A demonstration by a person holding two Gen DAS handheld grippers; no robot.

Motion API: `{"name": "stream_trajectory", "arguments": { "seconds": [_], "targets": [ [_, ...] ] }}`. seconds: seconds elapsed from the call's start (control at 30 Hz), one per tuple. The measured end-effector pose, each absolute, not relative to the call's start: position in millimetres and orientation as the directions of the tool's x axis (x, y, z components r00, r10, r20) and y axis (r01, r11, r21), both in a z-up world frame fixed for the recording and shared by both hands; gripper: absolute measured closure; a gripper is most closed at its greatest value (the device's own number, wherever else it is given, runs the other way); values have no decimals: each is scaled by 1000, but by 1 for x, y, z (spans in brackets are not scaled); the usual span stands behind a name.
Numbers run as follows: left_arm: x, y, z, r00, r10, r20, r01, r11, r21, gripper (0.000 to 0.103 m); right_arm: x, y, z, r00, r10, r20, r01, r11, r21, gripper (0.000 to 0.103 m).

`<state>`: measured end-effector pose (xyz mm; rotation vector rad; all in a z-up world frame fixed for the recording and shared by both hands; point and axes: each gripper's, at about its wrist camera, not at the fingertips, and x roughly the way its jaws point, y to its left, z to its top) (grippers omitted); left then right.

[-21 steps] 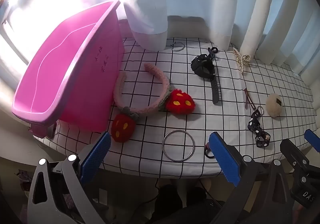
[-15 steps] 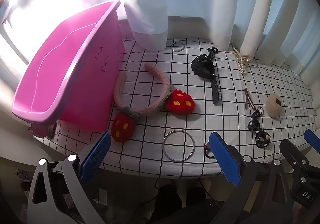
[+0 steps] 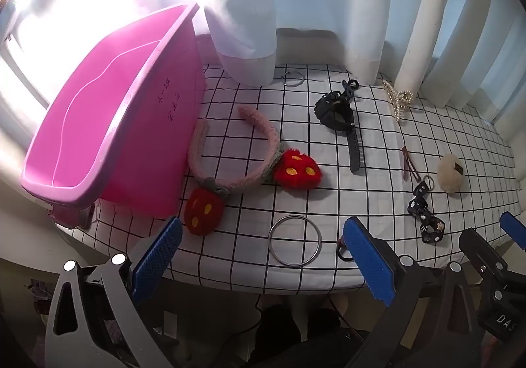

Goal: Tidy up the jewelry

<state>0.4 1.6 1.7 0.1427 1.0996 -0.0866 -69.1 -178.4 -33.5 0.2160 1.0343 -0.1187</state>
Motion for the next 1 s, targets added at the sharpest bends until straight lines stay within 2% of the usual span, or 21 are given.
{"name": "stream_trajectory", "arguments": {
  "seconds": [1.0],
  "targets": [
    [1, 2, 3, 456, 2, -890, 143, 987, 75, 6, -70, -179, -33, 507, 6, -862, 201, 972, 125, 9]
  ]
}}
